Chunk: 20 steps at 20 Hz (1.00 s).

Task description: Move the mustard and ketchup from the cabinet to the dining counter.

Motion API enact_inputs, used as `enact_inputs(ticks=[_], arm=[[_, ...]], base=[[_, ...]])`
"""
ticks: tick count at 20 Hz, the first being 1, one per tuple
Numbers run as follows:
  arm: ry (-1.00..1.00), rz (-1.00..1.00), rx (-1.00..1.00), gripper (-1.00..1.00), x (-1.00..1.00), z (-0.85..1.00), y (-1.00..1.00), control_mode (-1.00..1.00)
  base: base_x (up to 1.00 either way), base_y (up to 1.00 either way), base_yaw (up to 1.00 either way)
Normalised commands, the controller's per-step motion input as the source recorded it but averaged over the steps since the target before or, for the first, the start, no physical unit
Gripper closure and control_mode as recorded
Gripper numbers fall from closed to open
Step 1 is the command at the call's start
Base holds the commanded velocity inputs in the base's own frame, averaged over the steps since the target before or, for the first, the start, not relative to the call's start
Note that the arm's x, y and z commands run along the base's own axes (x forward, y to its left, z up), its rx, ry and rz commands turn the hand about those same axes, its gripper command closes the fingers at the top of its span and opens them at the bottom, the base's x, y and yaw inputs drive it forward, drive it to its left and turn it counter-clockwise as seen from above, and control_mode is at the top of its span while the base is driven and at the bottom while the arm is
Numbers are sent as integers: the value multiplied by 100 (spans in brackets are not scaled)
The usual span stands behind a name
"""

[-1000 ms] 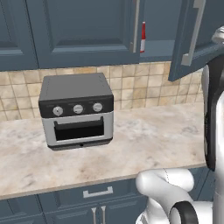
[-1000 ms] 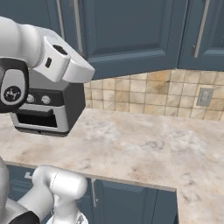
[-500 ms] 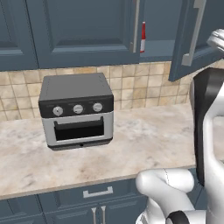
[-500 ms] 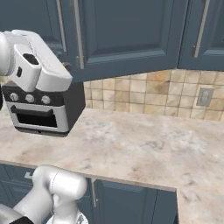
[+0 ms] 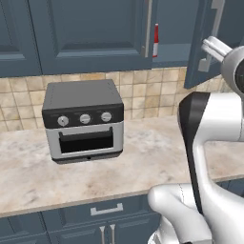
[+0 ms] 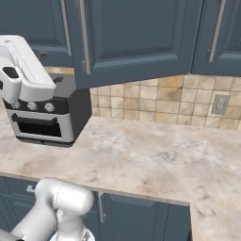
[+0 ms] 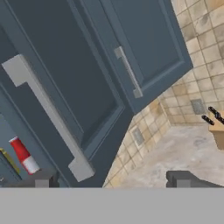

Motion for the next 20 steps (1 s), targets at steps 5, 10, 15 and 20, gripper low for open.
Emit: enact_inputs(ticks=[5,10,15,20], arm=[[-9,-4,0,-100,24,0,44,-100],[-9,-13,0,-100,36,-2,36,-100],[-1,-28,-1,-100,37,-6,12,-100],[5,-17,15,-100,36,-15,5,-100]], base=[[0,0,0],[0,0,0],[0,0,0],[0,0,0]])
